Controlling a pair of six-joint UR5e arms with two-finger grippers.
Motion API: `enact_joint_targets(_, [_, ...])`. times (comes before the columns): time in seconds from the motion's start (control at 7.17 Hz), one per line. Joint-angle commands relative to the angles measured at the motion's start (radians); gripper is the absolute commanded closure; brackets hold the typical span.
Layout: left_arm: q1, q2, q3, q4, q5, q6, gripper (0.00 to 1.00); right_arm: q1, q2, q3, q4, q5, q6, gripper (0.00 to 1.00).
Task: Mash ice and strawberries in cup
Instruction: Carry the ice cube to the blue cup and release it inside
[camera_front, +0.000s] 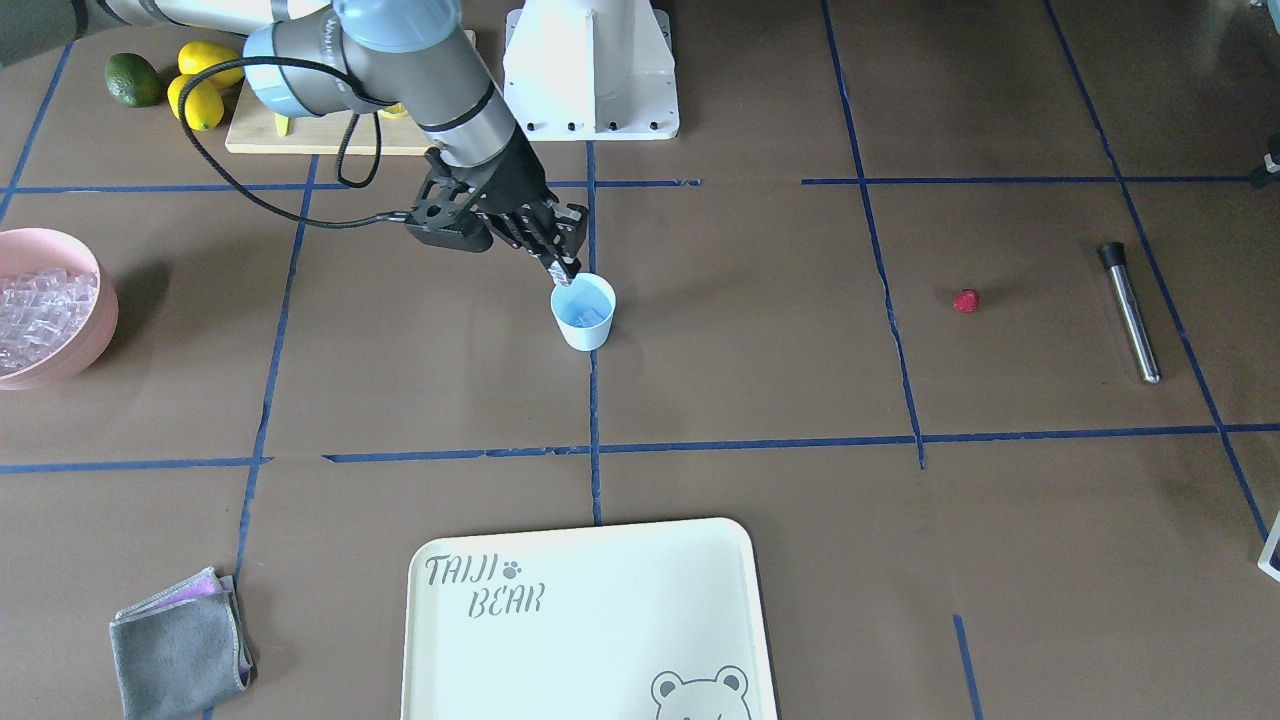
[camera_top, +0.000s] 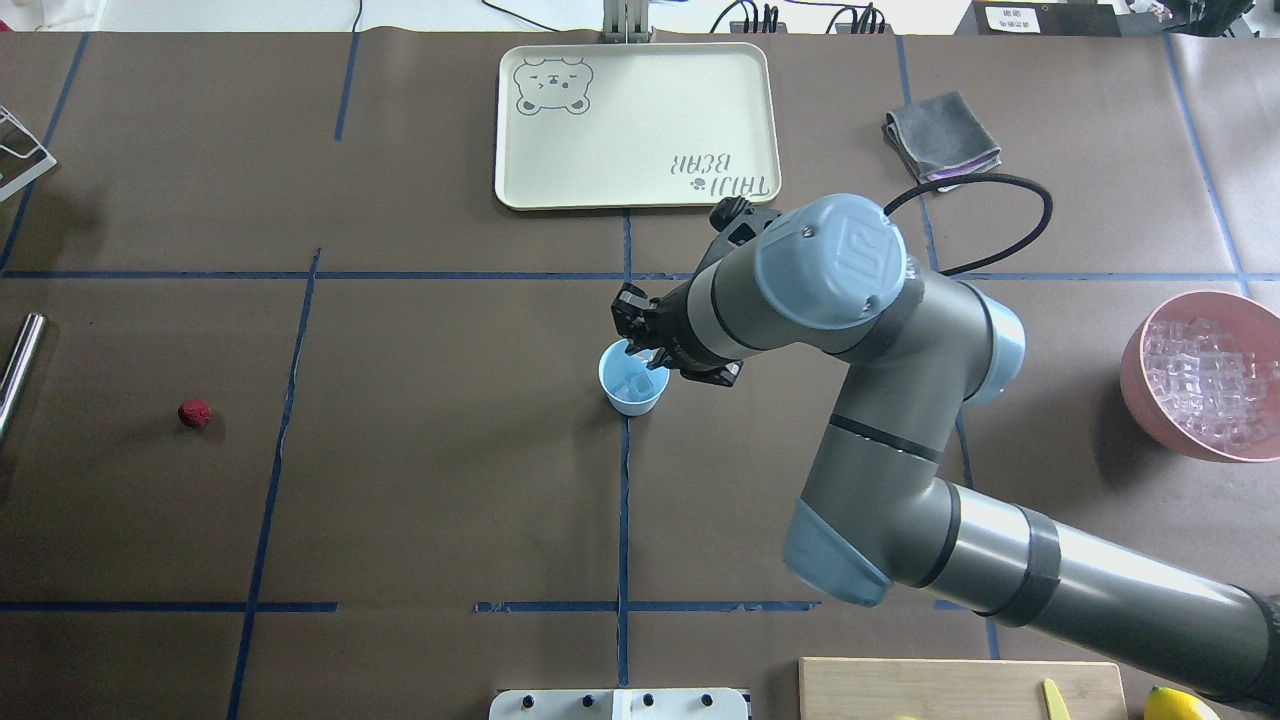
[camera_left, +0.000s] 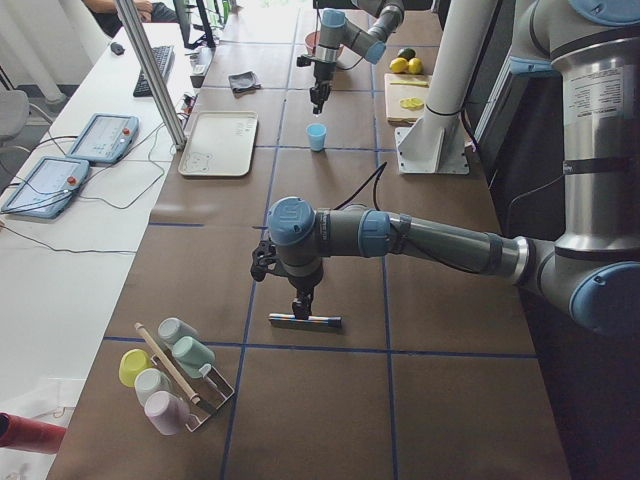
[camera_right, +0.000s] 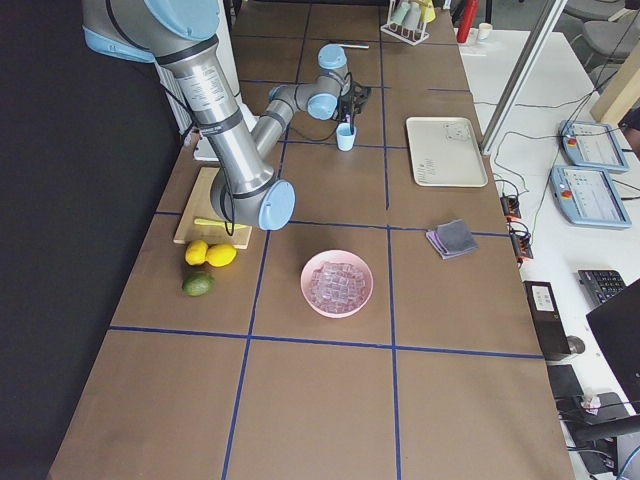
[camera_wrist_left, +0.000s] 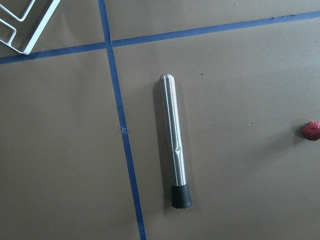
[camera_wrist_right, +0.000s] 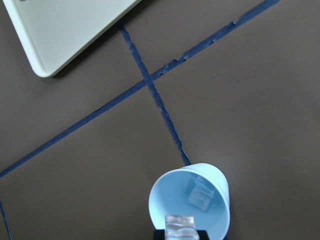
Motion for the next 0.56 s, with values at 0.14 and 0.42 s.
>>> enact_joint_targets(0.14, [0.000, -0.001, -0.001, 0.000, 0.000, -0.001, 0.00, -0.020, 0.026, -0.039, -0.003, -0.024, 0.003, 0.98])
enact_joint_targets(0.42, [0.000, -0.001, -0.001, 0.000, 0.000, -0.001, 0.00, -0.020, 0.023, -0.044, -0.011, -0.024, 0.000, 0.54])
